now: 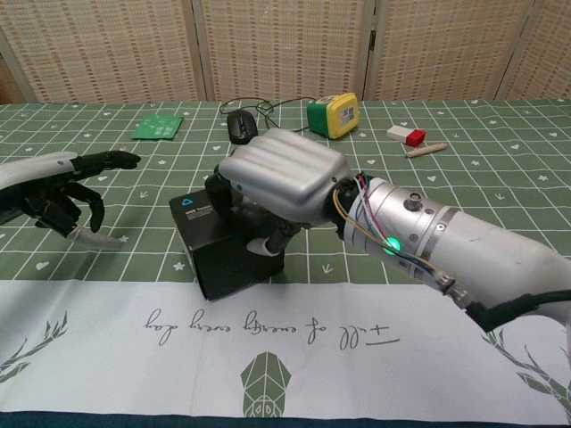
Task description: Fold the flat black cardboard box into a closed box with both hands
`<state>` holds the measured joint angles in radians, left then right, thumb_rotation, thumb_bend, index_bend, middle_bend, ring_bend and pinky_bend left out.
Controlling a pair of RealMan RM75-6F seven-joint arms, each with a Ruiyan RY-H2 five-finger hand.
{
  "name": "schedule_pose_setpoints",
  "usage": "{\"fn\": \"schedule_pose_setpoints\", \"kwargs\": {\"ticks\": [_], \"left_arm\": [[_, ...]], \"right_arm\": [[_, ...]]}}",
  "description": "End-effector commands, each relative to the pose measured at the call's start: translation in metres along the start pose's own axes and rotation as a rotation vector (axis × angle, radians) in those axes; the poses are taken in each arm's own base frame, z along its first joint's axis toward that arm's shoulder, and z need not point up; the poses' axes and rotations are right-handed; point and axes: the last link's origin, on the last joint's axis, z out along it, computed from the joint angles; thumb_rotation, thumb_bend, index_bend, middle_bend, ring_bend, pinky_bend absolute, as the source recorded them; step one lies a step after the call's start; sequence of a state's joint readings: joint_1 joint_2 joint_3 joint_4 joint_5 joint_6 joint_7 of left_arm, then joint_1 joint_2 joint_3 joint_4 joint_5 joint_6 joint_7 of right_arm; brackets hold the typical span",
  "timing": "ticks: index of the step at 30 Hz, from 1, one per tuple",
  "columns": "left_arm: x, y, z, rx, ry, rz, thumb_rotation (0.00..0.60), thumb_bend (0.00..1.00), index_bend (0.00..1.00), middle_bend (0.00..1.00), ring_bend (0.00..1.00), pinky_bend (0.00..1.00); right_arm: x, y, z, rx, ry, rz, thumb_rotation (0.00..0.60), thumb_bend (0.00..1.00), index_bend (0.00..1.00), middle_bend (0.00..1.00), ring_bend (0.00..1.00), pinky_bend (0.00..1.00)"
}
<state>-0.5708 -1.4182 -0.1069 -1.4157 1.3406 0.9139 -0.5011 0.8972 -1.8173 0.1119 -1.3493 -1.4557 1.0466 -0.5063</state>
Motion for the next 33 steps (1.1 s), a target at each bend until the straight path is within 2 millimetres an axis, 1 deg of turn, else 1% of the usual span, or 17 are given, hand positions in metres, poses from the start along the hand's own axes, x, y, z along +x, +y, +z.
{"fn": "schedule_pose_setpoints", "kwargs": {"ticks": [1,3,6,8,10,11,14,16,17,18,21,23,26,29,33], "left_arm": [[0.006,0.004,-0.004,-0.020,0.021,0.008,0.600,0.04,0.00,0.00,0.56,0.92],[0.013,0.007,-0.008,-0.034,0.040,0.020,0.600,0.04,0.00,0.00,0.56,0.92],[0.025,0.010,-0.014,-0.056,0.102,0.034,0.600,0.04,0.00,0.00,0.56,0.92],[0.034,0.009,-0.019,-0.057,0.144,0.061,0.600,0.04,0.00,0.00,0.55,0.90],[0.042,0.006,-0.025,-0.047,0.174,0.107,0.600,0.04,0.00,0.00,0.54,0.89],[0.047,0.004,-0.029,-0.038,0.194,0.147,0.600,0.04,0.00,0.00,0.53,0.88],[0.057,-0.002,-0.039,-0.005,0.241,0.233,0.600,0.04,0.03,0.00,0.50,0.86],[0.064,-0.004,-0.048,0.017,0.276,0.272,0.600,0.04,0.06,0.02,0.46,0.82],[0.067,-0.005,-0.051,0.028,0.292,0.290,0.600,0.04,0.08,0.03,0.44,0.78],[0.071,-0.007,-0.057,0.042,0.314,0.320,0.600,0.04,0.09,0.05,0.39,0.74],[0.080,-0.012,-0.071,0.082,0.361,0.389,0.600,0.04,0.12,0.11,0.32,0.68],[0.085,-0.015,-0.079,0.105,0.396,0.427,0.600,0.04,0.13,0.11,0.31,0.64],[0.088,-0.022,-0.097,0.145,0.448,0.489,0.600,0.04,0.14,0.11,0.31,0.63],[0.088,-0.026,-0.115,0.173,0.474,0.482,0.600,0.04,0.15,0.11,0.30,0.62],[0.084,-0.029,-0.138,0.197,0.496,0.513,0.600,0.04,0.15,0.11,0.30,0.62]], "right_arm": [[0.014,0.009,-0.012,-0.030,0.023,0.045,0.600,0.21,0.25,0.20,0.20,0.44],[0.027,0.019,-0.022,-0.062,0.038,0.085,0.600,0.21,0.15,0.15,0.16,0.42],[0.045,0.041,-0.043,-0.138,0.053,0.149,0.600,0.20,0.11,0.15,0.14,0.41],[0.057,0.058,-0.061,-0.206,0.069,0.192,0.600,0.19,0.10,0.15,0.14,0.41],[0.065,0.073,-0.079,-0.267,0.073,0.228,0.600,0.19,0.10,0.15,0.14,0.41],[0.070,0.083,-0.091,-0.307,0.072,0.245,0.600,0.19,0.10,0.15,0.14,0.41],[0.078,0.102,-0.120,-0.392,0.065,0.268,0.600,0.20,0.10,0.19,0.14,0.41],[0.082,0.115,-0.144,-0.449,0.064,0.276,0.600,0.20,0.10,0.21,0.14,0.41],[0.082,0.120,-0.154,-0.471,0.060,0.278,0.600,0.20,0.10,0.22,0.15,0.41],[0.082,0.125,-0.168,-0.498,0.049,0.278,0.600,0.20,0.10,0.22,0.15,0.41],[0.082,0.136,-0.200,-0.547,0.013,0.273,0.600,0.20,0.10,0.23,0.16,0.41],[0.081,0.140,-0.219,-0.572,-0.004,0.270,0.600,0.21,0.10,0.23,0.16,0.41],[0.078,0.144,-0.250,-0.619,-0.009,0.290,0.600,0.21,0.10,0.22,0.16,0.41],[0.074,0.144,-0.276,-0.661,0.001,0.291,0.600,0.21,0.10,0.21,0.16,0.41],[0.069,0.142,-0.306,-0.716,0.035,0.275,0.600,0.21,0.10,0.21,0.16,0.41]]}}
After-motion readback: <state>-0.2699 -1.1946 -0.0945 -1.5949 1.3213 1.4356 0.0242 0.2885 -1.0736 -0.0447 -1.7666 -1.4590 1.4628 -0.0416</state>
